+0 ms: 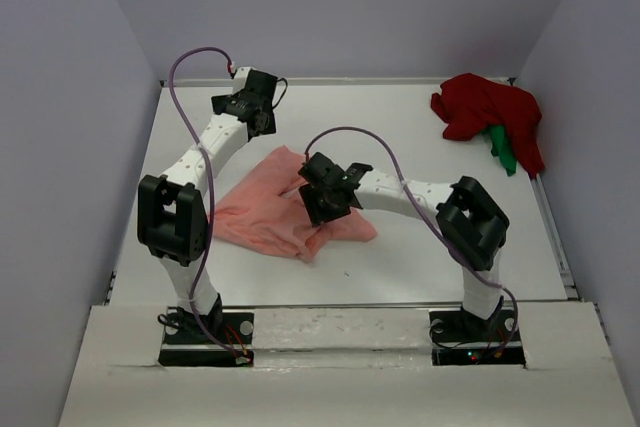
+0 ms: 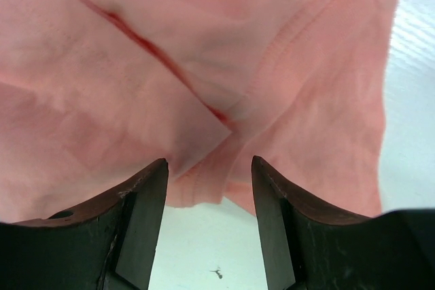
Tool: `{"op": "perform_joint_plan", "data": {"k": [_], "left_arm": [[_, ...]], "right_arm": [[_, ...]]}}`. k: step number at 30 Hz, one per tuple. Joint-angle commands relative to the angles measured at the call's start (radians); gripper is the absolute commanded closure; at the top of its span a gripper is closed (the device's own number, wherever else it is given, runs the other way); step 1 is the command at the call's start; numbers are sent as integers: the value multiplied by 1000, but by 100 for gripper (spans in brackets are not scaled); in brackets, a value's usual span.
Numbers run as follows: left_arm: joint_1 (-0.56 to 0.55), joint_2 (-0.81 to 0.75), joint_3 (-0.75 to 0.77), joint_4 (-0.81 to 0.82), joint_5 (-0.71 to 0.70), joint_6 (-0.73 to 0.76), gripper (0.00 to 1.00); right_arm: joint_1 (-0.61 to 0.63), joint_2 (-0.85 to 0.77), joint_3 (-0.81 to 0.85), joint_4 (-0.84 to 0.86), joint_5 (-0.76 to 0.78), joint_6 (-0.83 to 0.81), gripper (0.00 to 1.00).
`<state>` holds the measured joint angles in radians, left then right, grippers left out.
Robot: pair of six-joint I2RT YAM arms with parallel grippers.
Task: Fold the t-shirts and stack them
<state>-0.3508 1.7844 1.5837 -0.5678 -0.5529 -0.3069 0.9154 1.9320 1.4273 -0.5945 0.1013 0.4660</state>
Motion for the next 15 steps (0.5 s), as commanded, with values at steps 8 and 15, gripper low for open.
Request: {"op": "perform_joint_plan", "data": {"k": [8,15], "left_arm": [[7,-59,-22,19,10,15,1],[9,-60,-24,26,21,15,1]], "right_arm": [[-136,-125,-136,-50,221,63,44],[-188,-195,-249,-31,212,62,46]]}}
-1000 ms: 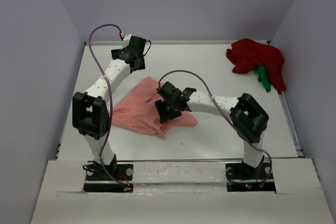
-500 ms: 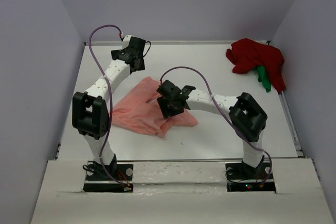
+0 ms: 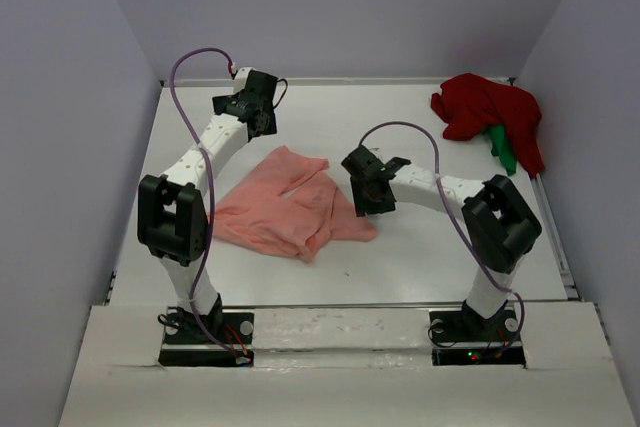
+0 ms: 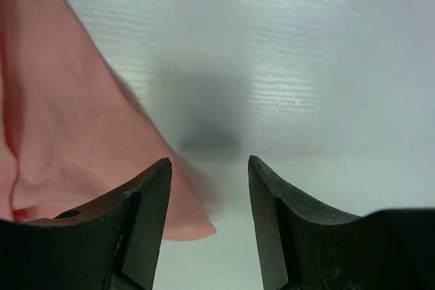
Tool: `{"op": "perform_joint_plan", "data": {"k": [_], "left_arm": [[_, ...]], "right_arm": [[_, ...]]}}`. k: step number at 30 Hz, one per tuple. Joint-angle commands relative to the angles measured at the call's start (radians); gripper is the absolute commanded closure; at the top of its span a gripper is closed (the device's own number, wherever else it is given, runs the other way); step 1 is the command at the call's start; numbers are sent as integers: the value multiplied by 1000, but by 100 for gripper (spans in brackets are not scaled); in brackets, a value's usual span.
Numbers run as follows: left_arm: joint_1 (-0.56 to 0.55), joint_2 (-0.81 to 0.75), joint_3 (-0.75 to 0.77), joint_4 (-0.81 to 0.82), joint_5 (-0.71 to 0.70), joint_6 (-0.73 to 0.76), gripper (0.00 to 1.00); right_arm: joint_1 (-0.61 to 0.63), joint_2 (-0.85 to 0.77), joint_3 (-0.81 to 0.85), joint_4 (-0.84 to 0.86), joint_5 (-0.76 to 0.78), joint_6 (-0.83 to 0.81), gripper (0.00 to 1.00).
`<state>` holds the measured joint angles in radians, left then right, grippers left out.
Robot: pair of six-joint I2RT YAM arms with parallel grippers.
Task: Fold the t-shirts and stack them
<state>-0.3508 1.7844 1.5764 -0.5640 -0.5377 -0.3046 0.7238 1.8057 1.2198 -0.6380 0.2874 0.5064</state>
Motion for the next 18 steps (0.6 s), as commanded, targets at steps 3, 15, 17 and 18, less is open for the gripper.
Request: {"op": "perform_joint_plan", "data": {"k": [3,15,17,18], "left_arm": [[7,-60,-16,24,7,13,1],[7,-57,-19,29,8,16,1],[9,-59,-18,27,10,15,1],[7,-59,-19,26,12,15,1]], "right_arm": [[3,-126,-106,56,-46,50,46],[74,-259,-232,69,-63,153,48],[74,-267,-244,67,-67,158,48],[74,-275,-247,69,-67,162,48]]}}
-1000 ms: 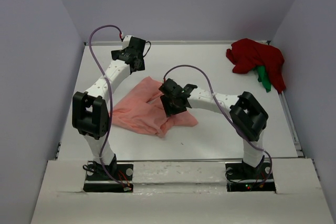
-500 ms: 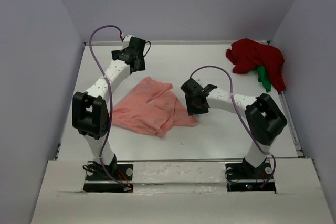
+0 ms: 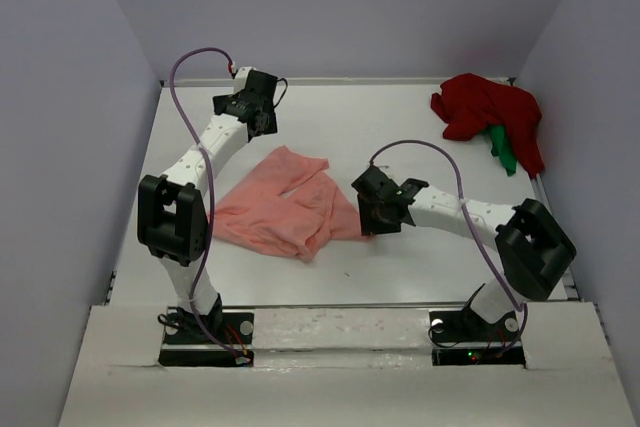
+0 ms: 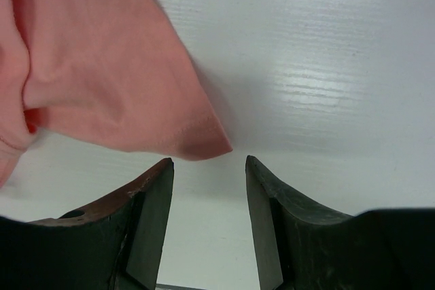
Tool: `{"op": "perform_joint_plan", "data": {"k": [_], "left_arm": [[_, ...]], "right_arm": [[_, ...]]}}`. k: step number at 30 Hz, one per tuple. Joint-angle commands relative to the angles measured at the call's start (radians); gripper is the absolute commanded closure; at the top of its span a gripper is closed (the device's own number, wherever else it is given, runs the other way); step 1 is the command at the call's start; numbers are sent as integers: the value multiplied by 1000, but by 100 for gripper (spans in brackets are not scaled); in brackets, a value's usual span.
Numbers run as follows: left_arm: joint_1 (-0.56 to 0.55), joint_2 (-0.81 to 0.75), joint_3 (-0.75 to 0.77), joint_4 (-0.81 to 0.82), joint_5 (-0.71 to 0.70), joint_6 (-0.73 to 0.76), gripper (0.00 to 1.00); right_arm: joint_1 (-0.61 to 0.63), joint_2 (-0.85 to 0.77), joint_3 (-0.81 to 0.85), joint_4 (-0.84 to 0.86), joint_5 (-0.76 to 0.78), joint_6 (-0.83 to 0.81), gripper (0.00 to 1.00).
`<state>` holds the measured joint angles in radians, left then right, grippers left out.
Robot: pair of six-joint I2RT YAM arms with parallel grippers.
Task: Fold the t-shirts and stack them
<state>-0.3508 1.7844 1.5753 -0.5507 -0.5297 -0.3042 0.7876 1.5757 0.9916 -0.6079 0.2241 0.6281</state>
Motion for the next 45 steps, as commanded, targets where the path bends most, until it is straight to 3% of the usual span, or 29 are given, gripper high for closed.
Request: {"op": "perform_joint_plan", "data": {"k": [1,22,25,26,29,37,40,45], "left_arm": [[7,-59,-17,12,4,13,1],[3,-106,-37,17,5,17,1],[3,-115,-43,24,10,14,1],[1,-117,-44,26,13,13,1],[-1,-112,-41,29,14,14,1],[-23,-128,-40,14,-45,-21,1],[-31,-166,-40,24,-87,-27,1],[-36,-180,-26,3,-84,-24,1]], "right_arm": [[10,-48,-21,39,-3,44,48],[10,110,7,109,4,22,49],[10,115,8,117,3,25,60],[10,115,9,119,0,24,77],[10,122,9,119,9,21,100],[10,104,28,93,139,12,100],[10,99,135,1,288,-25,100],[-2,89,459,-139,542,-177,100]]}}
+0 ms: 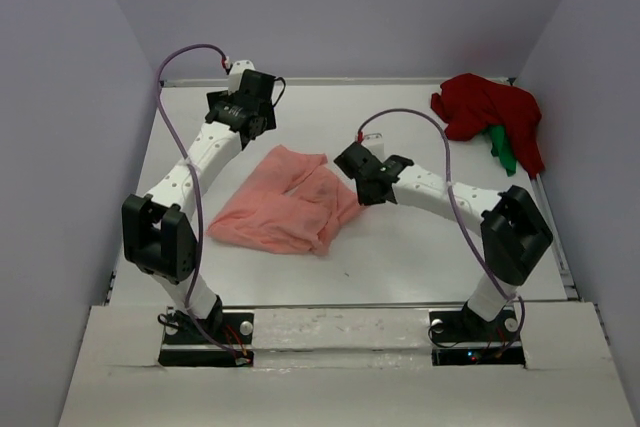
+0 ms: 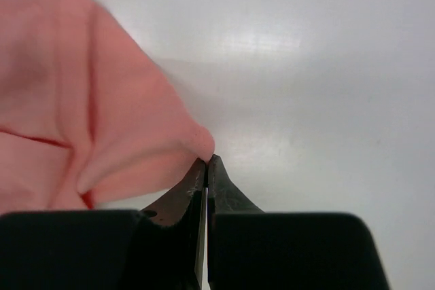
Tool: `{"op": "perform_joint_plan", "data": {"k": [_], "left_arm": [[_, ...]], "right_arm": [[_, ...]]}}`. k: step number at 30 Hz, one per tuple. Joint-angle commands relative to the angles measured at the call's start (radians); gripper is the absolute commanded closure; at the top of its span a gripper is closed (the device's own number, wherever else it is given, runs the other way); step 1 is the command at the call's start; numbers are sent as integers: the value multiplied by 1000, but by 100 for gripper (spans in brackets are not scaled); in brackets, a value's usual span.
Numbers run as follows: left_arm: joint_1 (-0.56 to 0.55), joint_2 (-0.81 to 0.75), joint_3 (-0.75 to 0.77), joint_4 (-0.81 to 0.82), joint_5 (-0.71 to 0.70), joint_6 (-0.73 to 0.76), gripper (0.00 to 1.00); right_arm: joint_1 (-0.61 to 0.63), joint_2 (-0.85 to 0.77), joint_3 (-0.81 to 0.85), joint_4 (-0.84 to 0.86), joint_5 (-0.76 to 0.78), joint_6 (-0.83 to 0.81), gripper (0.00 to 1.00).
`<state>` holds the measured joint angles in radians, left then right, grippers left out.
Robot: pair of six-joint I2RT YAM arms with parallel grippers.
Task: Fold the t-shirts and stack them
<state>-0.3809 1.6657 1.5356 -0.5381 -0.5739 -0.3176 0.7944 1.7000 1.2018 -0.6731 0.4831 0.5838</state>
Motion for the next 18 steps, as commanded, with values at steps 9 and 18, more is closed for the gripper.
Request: {"op": "perform_joint_plan", "data": {"k": [9,18], "left_arm": [[-44,-92,-54,9,-35,-35,1],[-72,-126,-110,27,-14,-58,1]], "right_arm": [[-164,-8,784,41,333,-615,100],[-189,102,1292,84,113,-854,100]]}}
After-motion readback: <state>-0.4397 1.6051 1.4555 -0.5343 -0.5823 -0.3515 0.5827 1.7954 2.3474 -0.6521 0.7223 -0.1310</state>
